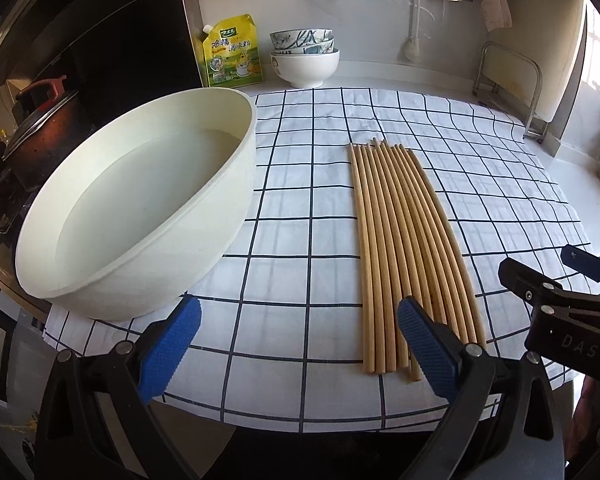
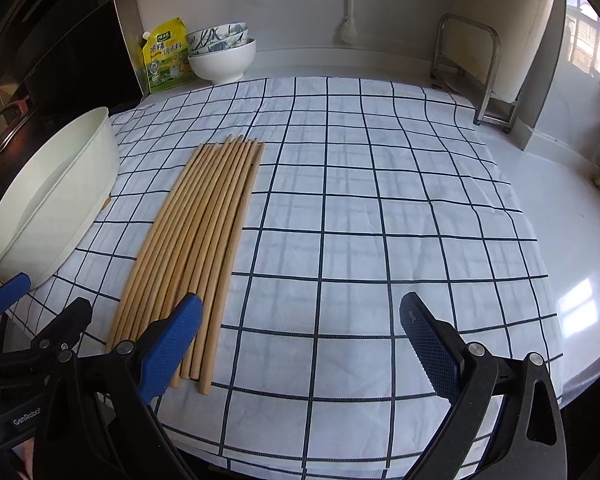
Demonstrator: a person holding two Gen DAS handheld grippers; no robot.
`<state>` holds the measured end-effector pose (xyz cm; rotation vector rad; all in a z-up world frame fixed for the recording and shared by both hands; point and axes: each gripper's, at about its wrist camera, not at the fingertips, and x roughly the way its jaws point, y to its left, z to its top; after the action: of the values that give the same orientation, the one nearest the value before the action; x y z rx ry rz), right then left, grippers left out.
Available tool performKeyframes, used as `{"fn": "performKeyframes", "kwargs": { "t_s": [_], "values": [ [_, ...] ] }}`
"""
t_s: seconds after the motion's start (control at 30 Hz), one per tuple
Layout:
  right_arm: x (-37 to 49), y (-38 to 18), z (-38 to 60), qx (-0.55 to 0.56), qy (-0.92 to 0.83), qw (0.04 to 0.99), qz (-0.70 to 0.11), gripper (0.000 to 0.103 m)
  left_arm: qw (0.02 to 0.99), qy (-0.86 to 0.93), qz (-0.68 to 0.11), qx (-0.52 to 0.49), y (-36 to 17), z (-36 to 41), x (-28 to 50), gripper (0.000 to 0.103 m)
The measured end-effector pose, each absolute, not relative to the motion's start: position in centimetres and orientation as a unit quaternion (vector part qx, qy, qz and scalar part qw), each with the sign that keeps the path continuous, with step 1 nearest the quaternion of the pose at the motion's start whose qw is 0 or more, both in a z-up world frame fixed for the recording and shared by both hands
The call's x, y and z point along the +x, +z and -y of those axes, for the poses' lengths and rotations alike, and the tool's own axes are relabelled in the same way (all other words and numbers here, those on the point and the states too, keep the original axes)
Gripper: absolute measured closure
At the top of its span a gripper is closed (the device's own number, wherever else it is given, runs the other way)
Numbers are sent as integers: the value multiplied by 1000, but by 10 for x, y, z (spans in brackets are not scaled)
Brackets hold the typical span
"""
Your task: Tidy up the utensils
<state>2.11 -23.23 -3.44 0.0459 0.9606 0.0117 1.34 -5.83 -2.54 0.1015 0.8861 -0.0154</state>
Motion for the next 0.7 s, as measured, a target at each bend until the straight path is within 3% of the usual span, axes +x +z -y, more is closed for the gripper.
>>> {"fn": "performKeyframes", "kwargs": {
  "t_s": [0.7],
  "values": [
    [52,-59,221,-20,18,861,-508,9,891,8,-452,30,-36,59,37,6]
  ]
}}
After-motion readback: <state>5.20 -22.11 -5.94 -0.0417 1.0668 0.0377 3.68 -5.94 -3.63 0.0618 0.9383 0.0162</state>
